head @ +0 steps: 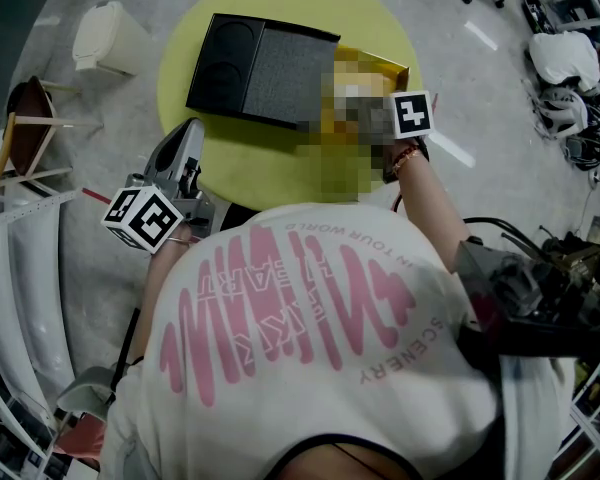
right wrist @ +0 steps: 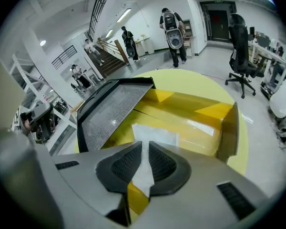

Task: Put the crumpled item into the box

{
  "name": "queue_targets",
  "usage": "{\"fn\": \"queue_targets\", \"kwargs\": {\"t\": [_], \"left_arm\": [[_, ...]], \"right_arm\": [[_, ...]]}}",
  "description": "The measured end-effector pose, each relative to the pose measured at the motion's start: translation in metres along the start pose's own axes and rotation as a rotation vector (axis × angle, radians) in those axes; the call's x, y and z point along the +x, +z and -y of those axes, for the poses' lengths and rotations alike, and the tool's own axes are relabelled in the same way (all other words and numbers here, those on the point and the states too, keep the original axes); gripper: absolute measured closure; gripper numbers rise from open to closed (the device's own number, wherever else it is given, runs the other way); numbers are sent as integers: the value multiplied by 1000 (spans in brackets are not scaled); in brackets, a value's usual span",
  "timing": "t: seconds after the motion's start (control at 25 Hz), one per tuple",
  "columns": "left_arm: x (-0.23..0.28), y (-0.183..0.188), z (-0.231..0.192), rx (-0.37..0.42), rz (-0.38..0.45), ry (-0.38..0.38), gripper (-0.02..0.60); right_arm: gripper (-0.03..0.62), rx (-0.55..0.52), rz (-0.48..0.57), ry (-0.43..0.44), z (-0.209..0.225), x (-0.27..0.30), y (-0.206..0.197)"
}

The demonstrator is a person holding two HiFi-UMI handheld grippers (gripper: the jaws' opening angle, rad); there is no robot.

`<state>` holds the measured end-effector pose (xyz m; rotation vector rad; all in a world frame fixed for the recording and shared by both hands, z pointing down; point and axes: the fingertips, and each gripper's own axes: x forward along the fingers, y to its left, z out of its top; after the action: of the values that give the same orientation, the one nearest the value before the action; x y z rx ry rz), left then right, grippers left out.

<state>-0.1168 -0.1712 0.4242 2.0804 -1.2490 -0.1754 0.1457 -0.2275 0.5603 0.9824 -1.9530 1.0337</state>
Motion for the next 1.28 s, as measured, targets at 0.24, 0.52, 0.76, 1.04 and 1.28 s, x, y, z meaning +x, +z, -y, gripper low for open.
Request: {"fn": "queue_targets", "kwargs": {"t": [0.24, 0.52, 0.76, 1.04, 1.28], "left_arm": [[-1, 0, 0, 1, 3, 4, 574], [-3, 0, -2, -4, 7, 10, 574], [-4, 0, -3, -9, 7, 12, 574], [-2, 1, -2, -12, 8, 6, 574], [-1, 1, -4, -15, 2, 3, 574]], "right_arm": [[569, -2, 0, -3, 1, 0, 0], [565, -12, -12, -8, 2, 2, -1], [556, -23, -22, -11, 2, 2, -2], [537, -36, -29, -25, 4, 1, -3], [533, -39, -33, -32, 3, 1, -3]]}}
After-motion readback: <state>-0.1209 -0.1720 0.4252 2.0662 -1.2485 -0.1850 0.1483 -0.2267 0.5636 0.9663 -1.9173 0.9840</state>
